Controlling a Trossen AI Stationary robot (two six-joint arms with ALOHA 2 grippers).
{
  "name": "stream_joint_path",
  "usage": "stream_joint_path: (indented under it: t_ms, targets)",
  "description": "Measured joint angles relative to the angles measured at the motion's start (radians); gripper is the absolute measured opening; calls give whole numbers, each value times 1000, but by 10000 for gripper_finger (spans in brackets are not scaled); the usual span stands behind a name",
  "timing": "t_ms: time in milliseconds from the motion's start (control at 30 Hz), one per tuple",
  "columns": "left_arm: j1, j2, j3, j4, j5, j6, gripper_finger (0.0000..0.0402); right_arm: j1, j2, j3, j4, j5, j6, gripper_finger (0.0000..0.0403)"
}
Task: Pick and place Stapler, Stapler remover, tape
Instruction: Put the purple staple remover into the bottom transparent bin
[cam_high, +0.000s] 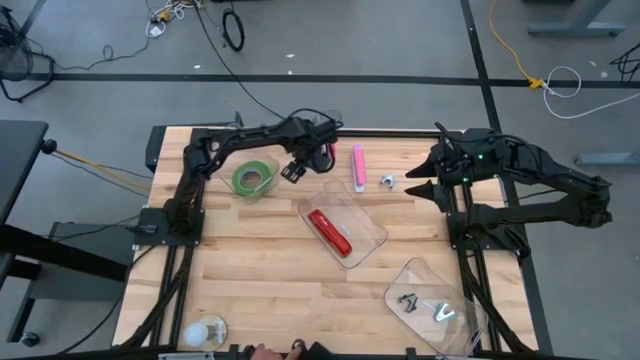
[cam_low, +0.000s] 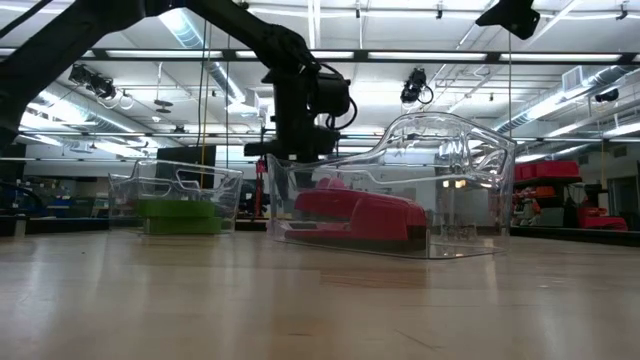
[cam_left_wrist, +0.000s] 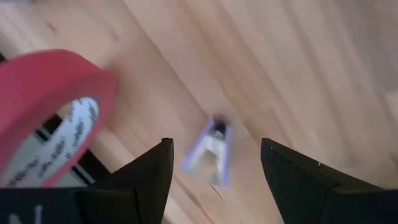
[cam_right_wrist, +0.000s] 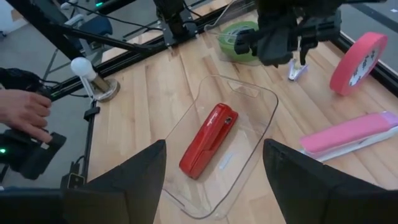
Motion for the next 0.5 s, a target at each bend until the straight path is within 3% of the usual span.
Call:
stream_joint_path:
  t_ms: [500]
  targets:
    - [6,63,0,-11,-48,26,243,0,0,0,3,0,-26,268]
